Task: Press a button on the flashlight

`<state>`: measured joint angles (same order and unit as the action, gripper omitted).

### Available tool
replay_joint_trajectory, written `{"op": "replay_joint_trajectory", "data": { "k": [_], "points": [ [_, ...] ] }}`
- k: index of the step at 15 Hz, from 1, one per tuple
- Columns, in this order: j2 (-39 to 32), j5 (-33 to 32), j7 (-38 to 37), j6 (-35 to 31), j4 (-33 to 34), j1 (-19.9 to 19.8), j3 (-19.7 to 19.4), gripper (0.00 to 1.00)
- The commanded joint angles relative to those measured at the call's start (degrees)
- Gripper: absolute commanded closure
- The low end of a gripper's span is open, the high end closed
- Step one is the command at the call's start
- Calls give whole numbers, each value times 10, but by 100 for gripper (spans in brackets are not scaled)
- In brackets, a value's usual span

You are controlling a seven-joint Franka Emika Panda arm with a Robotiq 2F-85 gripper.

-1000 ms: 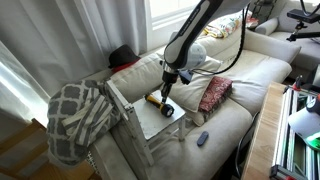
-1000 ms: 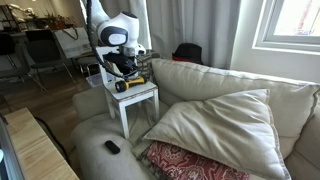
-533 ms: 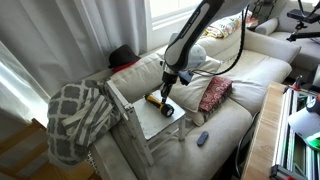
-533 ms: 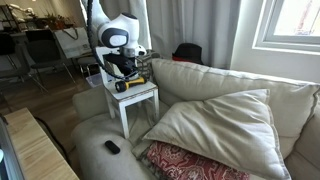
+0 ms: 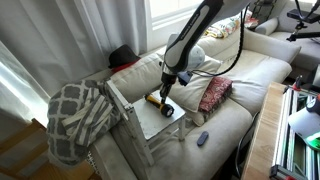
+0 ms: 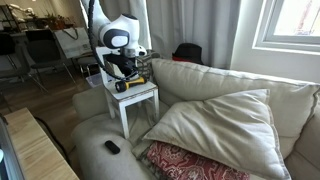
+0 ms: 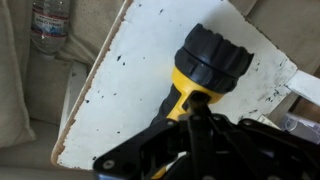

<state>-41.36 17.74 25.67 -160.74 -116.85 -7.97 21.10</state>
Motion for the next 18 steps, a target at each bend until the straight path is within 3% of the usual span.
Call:
{"op": "replay_joint_trajectory", "data": {
  "k": [1, 13, 18],
  "points": [
    [-15, -24, -26, -13, 8, 3, -4, 100],
    [-34, -57, -76, 1, 27, 31, -26, 100],
    [-31, -73, -111, 23, 35, 58, -59, 100]
  ]
}}
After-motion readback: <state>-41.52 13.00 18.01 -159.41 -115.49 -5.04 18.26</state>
